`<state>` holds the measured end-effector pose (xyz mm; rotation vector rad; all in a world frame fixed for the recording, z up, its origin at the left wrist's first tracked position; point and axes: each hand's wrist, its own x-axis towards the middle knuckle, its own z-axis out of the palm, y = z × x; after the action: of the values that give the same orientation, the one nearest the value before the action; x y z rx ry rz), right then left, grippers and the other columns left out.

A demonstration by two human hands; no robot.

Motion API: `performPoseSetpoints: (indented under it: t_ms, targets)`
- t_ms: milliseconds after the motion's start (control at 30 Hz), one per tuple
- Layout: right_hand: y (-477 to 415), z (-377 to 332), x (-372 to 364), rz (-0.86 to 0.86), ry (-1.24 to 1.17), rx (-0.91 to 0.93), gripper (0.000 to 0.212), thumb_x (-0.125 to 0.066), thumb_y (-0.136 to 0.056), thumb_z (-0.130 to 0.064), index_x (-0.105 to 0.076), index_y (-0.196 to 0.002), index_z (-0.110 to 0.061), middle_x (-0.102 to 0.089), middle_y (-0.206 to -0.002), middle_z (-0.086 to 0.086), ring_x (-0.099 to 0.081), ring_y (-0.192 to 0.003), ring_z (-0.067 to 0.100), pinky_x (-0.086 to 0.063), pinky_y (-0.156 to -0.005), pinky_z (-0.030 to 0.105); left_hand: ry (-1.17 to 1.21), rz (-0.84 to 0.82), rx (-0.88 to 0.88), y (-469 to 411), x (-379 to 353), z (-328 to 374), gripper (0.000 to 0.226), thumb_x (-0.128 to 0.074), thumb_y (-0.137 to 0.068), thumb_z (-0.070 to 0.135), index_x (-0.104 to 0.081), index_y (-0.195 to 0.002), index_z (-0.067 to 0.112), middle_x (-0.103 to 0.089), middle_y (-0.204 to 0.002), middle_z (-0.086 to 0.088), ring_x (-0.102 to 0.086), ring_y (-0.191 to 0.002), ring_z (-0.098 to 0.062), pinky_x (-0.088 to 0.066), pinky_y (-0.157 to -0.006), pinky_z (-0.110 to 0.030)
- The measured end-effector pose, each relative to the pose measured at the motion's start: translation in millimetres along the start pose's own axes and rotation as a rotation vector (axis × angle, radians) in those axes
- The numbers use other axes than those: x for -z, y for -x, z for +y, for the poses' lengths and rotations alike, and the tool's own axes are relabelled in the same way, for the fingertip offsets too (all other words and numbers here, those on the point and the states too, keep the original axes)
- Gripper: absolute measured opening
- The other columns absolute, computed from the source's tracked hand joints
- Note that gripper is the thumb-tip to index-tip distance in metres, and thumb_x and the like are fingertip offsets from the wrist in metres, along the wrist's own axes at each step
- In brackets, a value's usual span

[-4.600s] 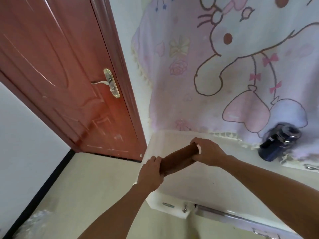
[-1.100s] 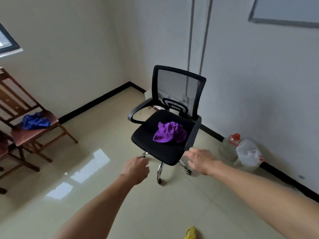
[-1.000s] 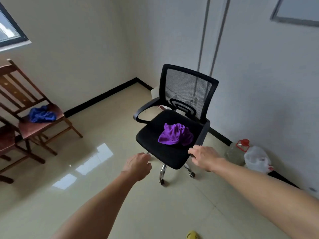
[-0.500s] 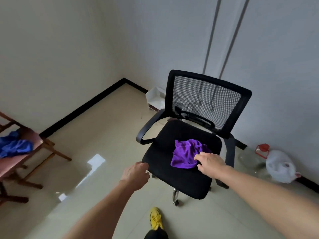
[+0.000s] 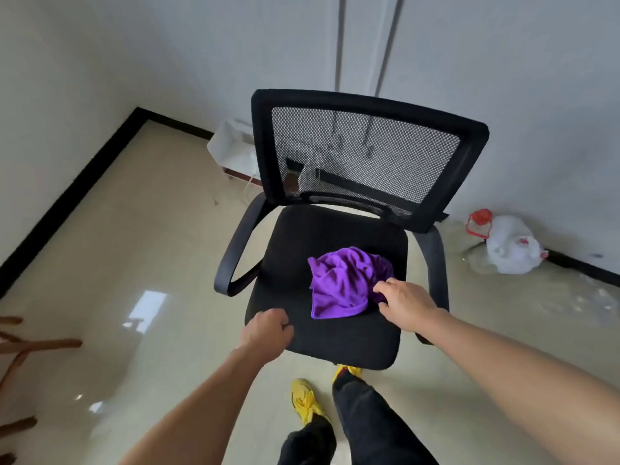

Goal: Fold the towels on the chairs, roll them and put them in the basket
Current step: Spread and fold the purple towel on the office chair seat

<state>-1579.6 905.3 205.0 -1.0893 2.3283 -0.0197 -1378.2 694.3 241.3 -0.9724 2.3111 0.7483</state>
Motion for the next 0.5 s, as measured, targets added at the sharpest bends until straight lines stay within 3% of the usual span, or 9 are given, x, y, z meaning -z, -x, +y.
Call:
performPoseSetpoints:
  t_ms: [233, 400, 433, 500]
  targets:
    - [-81, 30, -14, -0.054, -0.017, -0.070, 0.035, -0.051, -0.092, -0.029, -0.053, -0.126, -0.020, -0.058, -0.120, 0.005, -0.061, -0.102, 0.030, -0.048, -0.080, 0.038, 0.249, -0.106, 0.161, -72, -41, 14, 0.016, -0.057, -0.085, 0.027, -0.067, -0.089, 0.015, -0.068, -0.089, -0.003, -0.062, -0.088, -0.025, -0.051, -0.075, -0.032]
    - [-138, 45, -37, 0.082, -0.014, -0.133, 0.036, -0.054, -0.092, -0.036, -0.057, -0.122, -0.017, -0.060, -0.117, 0.008, -0.056, -0.107, 0.031, -0.046, -0.086, 0.041, 0.507, -0.108, 0.327, -132, -79, 20, 0.014, -0.062, -0.082, 0.026, -0.053, -0.071, 0.024, -0.061, -0.083, -0.004, -0.060, -0.084, -0.030, -0.051, -0.079, -0.037]
    - [-151, 49, -47, 0.117, -0.052, -0.156, 0.038, -0.055, -0.091, -0.037, -0.057, -0.124, -0.017, -0.060, -0.118, 0.010, -0.055, -0.109, 0.033, -0.045, -0.087, 0.042, 0.531, -0.112, 0.345, -149, -91, 19, 0.009, -0.064, -0.081, 0.026, -0.057, -0.077, 0.022, -0.063, -0.086, -0.007, -0.062, -0.086, -0.031, -0.053, -0.080, -0.040]
    - [-170, 55, -60, 0.173, -0.189, -0.239, 0.044, -0.058, -0.090, -0.039, -0.054, -0.128, -0.017, -0.059, -0.123, 0.011, -0.054, -0.113, 0.034, -0.045, -0.090, 0.043, 0.565, -0.129, 0.376, -178, -112, 15, 0.031, -0.067, -0.079, 0.029, -0.061, -0.103, 0.010, -0.068, -0.098, -0.015, -0.065, -0.093, -0.037, -0.054, -0.082, -0.043]
